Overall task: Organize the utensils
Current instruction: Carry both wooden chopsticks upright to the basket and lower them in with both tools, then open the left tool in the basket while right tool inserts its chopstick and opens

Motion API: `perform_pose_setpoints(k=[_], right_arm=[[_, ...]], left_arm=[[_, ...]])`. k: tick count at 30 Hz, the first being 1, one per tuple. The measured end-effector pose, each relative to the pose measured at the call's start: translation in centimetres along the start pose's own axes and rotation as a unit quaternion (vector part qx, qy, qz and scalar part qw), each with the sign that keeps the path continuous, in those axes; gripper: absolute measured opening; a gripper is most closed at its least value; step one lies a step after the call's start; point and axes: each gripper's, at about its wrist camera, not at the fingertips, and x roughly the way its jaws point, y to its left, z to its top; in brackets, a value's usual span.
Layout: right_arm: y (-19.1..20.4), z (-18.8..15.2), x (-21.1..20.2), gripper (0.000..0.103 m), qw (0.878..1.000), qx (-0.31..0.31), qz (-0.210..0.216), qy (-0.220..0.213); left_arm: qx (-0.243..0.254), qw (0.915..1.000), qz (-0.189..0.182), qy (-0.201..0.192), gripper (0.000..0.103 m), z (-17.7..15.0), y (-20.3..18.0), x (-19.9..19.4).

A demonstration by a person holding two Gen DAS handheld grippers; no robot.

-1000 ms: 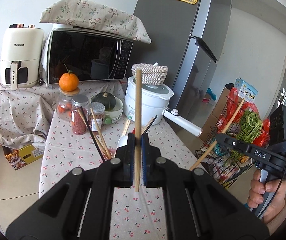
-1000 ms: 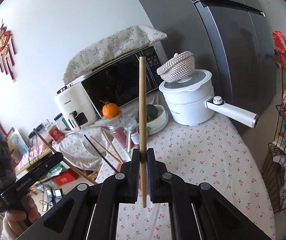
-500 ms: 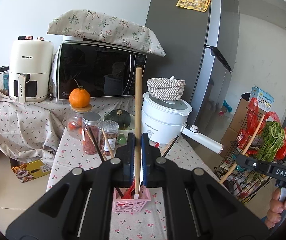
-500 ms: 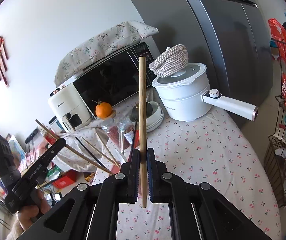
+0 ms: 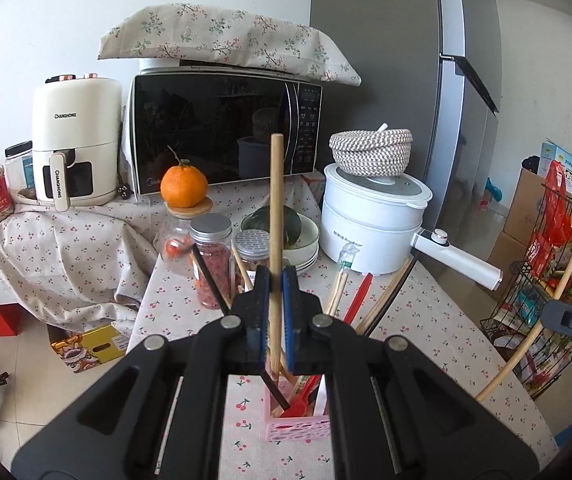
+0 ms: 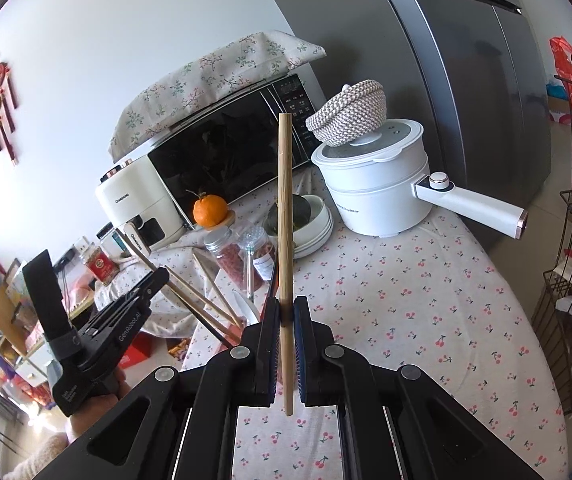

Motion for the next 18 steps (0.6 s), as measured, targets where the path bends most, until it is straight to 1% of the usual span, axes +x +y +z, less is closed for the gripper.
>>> perform_pose_setpoints(k=[2,4,6,10,11,12,15,18], right_arm=[[0.1,0.1,0.1,0.007,1.0,0.0,0.0,-0.004],[0.4,0.2,0.2,0.007,1.0,0.002,0.001,-0.01],[0.9,0.4,0.4,0.007,1.0,0.002,0.005,-0.016],[2.4,0.7,1.1,0.007,0.999,-0.003,0.016,-0.031],[2.8,0.8,1.3,0.007,0.999,-0.005,0.02,-0.035],[3.3,0.8,1.6,0.007,0.999,-0.007,0.024,-0.039],[4.8,0.8,2.6,0.007,0.998,-0.014,0.031,-0.049],[6.3,0.6,3.9,0.007,0.997,-0.023,0.032,-0.061]], left_arm=[[-0.005,0.9999,-0.002,0.015,0.007,-0.2,0.0,0.7],[-0.02,0.9996,-0.008,0.02,0.013,-0.2,0.3,0.6],[-0.036,0.9991,-0.016,0.015,0.033,0.1,0.5,0.0],[-0.045,0.9988,-0.019,0.009,0.044,0.6,0.8,-1.9],[-0.046,0.9987,-0.018,0.011,0.051,0.6,0.9,-2.4],[-0.047,0.9987,-0.014,0.013,0.058,0.5,1.1,-2.9],[-0.048,0.9984,-0.002,0.03,0.068,-0.1,2.1,-3.9],[-0.048,0.9962,0.033,0.065,0.076,-0.8,3.2,-3.8]])
